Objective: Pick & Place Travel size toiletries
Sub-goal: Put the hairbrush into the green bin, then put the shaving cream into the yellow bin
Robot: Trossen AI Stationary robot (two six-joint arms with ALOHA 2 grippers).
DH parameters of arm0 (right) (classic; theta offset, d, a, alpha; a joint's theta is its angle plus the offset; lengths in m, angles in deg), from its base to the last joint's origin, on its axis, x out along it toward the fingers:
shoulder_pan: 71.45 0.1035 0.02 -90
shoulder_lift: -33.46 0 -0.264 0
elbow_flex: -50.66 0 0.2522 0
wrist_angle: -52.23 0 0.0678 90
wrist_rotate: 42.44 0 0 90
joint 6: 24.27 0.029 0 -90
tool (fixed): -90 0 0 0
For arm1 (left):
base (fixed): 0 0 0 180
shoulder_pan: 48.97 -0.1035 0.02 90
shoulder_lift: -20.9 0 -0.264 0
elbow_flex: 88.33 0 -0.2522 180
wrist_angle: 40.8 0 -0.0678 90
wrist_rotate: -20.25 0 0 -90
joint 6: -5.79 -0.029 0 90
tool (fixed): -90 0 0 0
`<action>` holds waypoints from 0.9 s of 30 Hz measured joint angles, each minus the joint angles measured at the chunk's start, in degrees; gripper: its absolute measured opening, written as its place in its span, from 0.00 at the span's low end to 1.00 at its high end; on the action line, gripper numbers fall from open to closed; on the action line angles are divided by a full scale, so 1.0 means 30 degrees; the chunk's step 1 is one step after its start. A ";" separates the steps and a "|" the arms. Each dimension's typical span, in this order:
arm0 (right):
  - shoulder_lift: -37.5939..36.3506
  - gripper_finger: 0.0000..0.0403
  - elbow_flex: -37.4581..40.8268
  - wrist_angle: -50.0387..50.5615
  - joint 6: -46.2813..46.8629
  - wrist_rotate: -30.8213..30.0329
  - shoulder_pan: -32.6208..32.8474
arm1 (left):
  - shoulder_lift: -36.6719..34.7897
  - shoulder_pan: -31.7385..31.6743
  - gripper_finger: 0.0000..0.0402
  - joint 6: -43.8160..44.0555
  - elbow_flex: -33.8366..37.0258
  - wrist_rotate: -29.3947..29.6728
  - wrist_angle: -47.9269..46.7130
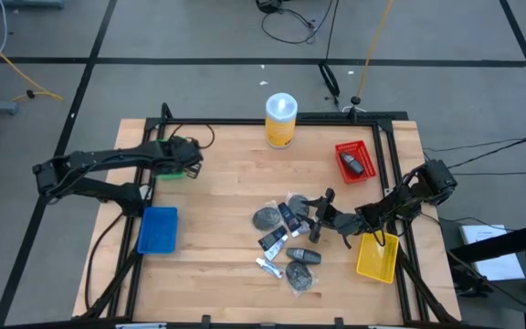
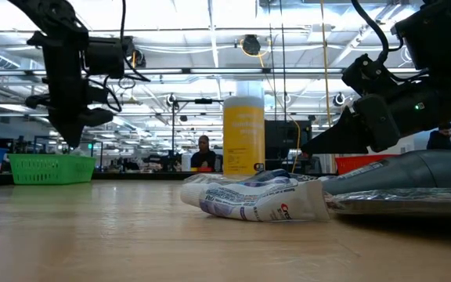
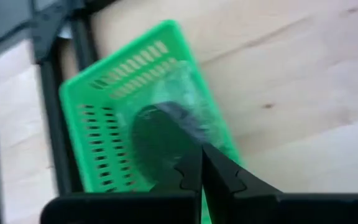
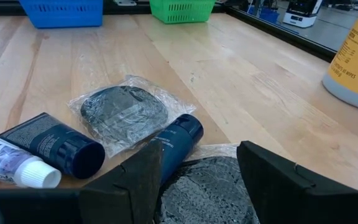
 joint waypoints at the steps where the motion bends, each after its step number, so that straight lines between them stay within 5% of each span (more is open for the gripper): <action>1: 0.0000 0.50 0.0000 0.0000 0.0000 0.0000 0.0000 | 0.0043 -0.0161 0.02 -0.0114 0.0004 -0.0060 0.0252; 12: 0.0000 0.50 0.0000 -0.0007 0.0077 0.0000 0.0000 | 0.0310 -0.1876 0.02 -0.0894 0.1705 -0.1289 0.3408; 27: 0.0000 0.50 0.0000 -0.0015 0.0078 0.0000 0.0000 | 0.0310 -0.2714 0.02 -0.0878 0.0905 -0.1490 -0.0108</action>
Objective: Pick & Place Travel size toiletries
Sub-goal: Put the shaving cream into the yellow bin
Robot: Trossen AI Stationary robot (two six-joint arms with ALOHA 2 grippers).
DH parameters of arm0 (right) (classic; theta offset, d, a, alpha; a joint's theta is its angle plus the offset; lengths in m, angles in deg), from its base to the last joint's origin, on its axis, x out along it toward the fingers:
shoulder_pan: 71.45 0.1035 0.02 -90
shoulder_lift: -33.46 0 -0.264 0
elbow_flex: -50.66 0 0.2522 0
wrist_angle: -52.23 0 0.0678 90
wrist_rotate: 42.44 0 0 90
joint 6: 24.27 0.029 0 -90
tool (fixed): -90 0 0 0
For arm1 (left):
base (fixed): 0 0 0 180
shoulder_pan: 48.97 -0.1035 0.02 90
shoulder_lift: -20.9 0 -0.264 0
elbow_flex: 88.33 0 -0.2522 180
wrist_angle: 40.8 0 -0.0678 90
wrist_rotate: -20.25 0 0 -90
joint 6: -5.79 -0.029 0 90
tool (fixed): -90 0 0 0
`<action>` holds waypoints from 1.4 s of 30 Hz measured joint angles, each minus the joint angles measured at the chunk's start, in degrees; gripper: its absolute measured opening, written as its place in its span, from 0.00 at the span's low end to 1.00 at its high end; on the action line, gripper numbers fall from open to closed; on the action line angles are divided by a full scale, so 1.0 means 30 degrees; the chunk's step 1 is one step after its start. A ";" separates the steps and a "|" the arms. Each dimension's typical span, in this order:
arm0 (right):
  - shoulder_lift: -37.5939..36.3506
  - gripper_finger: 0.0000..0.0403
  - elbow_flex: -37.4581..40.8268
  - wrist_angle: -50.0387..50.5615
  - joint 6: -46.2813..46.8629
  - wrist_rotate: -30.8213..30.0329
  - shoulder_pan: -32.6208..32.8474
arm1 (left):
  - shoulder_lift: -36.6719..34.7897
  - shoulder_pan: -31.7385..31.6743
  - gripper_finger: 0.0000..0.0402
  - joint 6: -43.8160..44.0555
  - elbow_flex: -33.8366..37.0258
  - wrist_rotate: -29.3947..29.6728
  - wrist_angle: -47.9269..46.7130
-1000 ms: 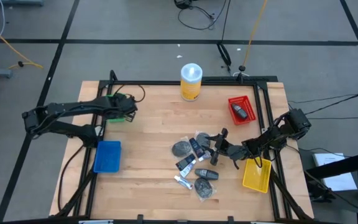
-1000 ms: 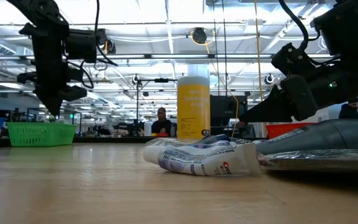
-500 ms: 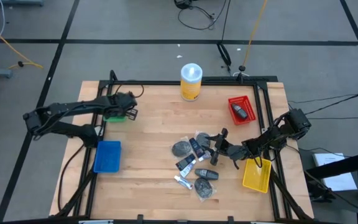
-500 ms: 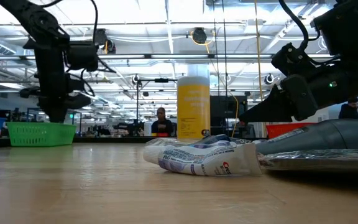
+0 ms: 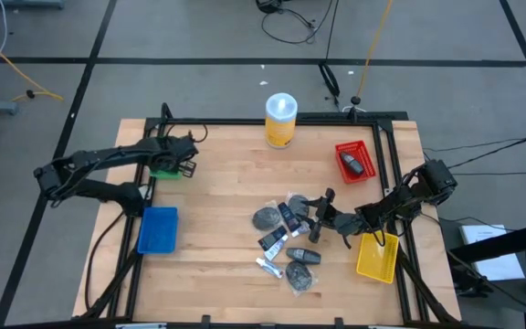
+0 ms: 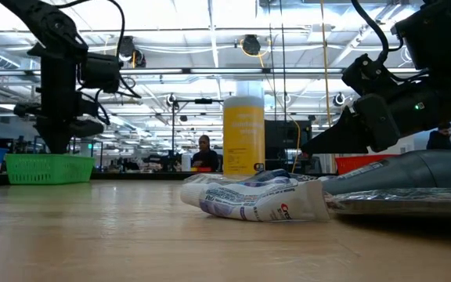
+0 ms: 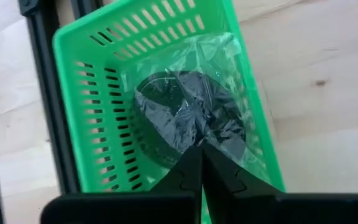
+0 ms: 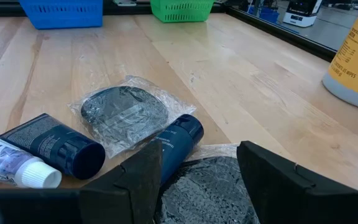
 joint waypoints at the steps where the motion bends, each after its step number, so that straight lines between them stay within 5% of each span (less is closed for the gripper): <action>1: 0.0000 0.50 0.0000 0.0000 -0.0003 0.0000 0.0000 | 0.0000 0.0000 0.03 -0.0114 -0.0208 -0.0050 -0.0389; 10: 0.0000 0.50 0.0000 0.0007 0.0002 0.0000 0.0000 | -0.0517 0.0139 0.11 -0.1979 -0.1262 -0.0105 -0.1004; 16: 0.0000 0.50 0.0000 0.0020 0.0002 0.0000 0.0000 | -0.1811 0.1464 0.16 -0.1733 -0.1290 0.0117 0.1548; 21: 0.0000 0.50 0.0000 0.0022 0.0019 0.0120 0.0000 | -0.2193 0.4274 0.17 -0.3462 0.0253 0.0087 0.8929; 31: 0.0000 0.50 0.0005 -0.0510 0.2511 0.2908 -0.0356 | 0.0910 1.0009 0.17 -0.6939 0.6163 -0.2556 3.0329; 37: 0.0000 0.50 -0.1229 -0.0116 0.2418 0.3504 -0.0517 | 0.4543 1.2067 0.17 -0.7960 0.6587 -0.2233 3.5290; 42: 0.0000 0.56 -0.4509 0.6232 0.2588 0.3497 -0.0636 | 0.7324 1.2290 0.17 -0.8867 0.5517 -0.1333 3.6597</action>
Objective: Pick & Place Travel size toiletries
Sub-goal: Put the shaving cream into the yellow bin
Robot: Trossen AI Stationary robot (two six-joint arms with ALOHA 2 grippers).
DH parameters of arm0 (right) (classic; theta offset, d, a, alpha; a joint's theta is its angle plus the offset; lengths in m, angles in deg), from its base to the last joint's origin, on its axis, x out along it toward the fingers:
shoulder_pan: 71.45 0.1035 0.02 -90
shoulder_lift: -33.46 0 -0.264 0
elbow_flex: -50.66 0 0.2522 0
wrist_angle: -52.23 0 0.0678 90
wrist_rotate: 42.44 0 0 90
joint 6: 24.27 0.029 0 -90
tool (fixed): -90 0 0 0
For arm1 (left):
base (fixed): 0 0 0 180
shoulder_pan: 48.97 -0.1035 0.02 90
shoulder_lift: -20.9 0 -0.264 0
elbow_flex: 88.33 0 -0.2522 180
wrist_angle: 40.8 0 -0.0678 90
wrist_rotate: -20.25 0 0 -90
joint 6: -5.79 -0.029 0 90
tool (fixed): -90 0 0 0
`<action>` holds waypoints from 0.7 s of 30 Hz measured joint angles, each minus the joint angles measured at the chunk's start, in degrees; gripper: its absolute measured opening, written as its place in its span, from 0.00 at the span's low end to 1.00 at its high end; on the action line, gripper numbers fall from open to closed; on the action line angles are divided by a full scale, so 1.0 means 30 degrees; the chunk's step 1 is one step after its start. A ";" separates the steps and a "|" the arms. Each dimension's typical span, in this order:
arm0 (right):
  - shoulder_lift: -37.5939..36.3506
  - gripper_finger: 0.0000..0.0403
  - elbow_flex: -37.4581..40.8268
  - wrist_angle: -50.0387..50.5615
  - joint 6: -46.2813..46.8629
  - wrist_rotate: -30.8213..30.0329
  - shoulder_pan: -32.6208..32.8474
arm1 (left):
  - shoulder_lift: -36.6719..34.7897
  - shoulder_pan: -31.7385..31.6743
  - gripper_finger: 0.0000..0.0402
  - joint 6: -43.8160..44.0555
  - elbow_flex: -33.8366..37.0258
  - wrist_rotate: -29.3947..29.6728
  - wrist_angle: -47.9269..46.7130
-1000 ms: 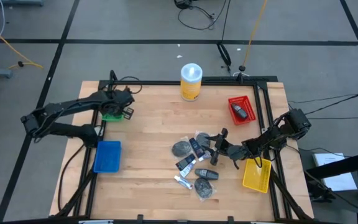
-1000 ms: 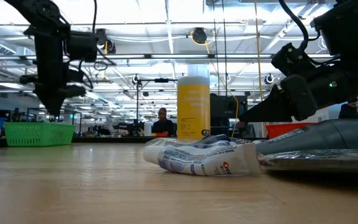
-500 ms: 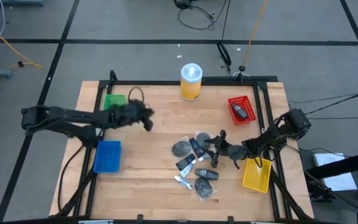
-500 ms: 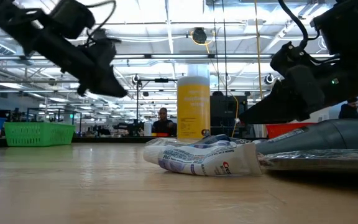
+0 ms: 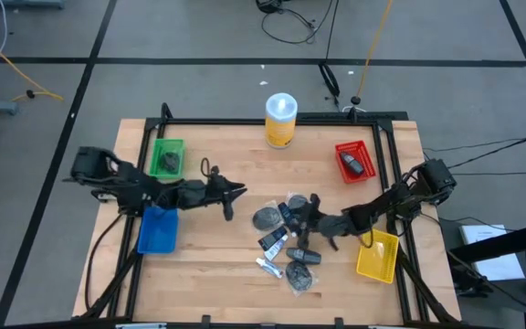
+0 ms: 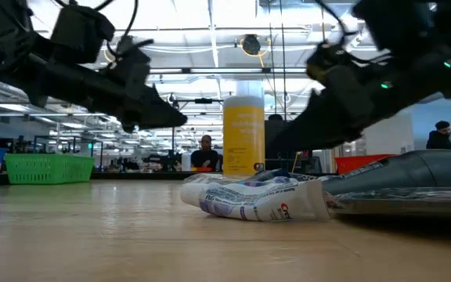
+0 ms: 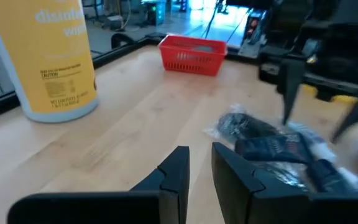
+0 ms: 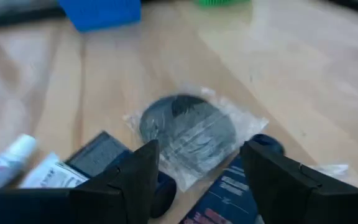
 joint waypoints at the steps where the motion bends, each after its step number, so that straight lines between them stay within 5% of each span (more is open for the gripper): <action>1: 0.0000 0.57 -0.0821 0.1756 0.0334 -0.0004 -0.0063 | 0.0506 -0.0048 0.17 -0.0092 -0.0276 0.0068 -0.0013; 9: 0.0000 0.67 -0.4980 1.2598 0.4200 -0.0044 -0.1174 | 0.3882 -0.0087 0.17 -0.0383 -0.2430 0.0103 -0.0109; 15: 0.0000 0.65 -0.4624 1.2860 0.4649 0.2274 -0.1702 | 0.5730 -0.0079 0.17 -0.0376 -0.3632 -0.0054 -0.0132; 21: 0.0000 0.58 -0.3753 1.1894 0.3704 0.2385 -0.1753 | 0.6715 -0.0079 0.17 -0.0368 -0.4266 -0.0076 -0.0126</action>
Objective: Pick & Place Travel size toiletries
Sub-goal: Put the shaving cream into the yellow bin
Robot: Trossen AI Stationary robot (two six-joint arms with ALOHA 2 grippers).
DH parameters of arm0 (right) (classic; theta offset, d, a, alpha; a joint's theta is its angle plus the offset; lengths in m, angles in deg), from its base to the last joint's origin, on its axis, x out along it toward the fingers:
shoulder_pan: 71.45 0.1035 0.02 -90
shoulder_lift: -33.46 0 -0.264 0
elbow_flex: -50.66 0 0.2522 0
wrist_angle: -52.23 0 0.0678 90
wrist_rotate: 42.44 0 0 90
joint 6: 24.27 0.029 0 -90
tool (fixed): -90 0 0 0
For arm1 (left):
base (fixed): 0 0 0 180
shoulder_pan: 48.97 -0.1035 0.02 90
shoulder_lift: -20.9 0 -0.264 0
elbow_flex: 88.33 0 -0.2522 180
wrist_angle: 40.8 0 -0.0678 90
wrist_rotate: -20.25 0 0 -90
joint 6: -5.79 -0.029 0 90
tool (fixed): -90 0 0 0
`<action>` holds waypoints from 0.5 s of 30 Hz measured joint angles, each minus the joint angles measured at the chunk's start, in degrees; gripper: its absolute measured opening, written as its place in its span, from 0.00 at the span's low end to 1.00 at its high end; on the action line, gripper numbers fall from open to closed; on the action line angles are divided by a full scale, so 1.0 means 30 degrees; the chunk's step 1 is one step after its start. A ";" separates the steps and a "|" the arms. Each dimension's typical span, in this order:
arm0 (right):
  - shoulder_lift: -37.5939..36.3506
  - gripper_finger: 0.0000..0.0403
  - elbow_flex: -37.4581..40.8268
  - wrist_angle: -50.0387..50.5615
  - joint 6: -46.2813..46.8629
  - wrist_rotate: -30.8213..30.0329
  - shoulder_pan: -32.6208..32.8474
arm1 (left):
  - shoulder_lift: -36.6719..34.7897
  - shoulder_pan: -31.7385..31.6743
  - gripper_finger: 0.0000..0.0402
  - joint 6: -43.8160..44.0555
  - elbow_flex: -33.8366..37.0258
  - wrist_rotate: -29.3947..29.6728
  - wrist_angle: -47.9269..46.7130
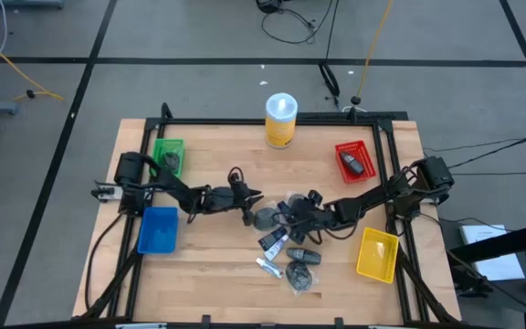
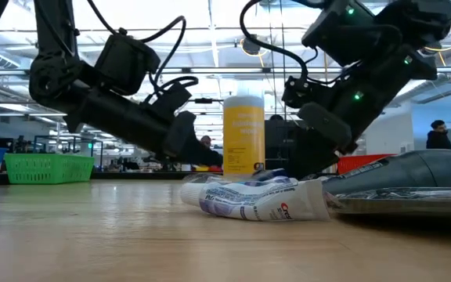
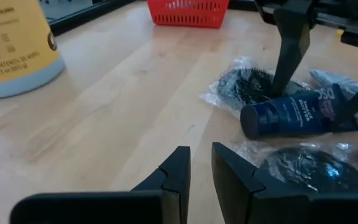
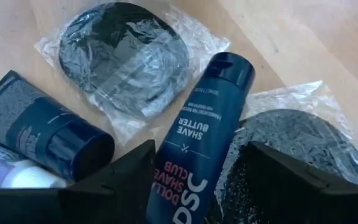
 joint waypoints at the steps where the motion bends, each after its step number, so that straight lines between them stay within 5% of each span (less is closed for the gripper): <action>1: 0.0000 0.57 0.0189 -0.0402 -0.0278 -0.0006 0.0000 | 0.0022 0.0000 0.17 0.0000 -0.0016 0.0000 -0.0021; 15: -0.0090 0.16 0.1363 -0.2410 -0.1890 -0.0052 0.0005 | 0.0015 -0.0007 0.17 0.0010 -0.0051 0.0007 -0.0033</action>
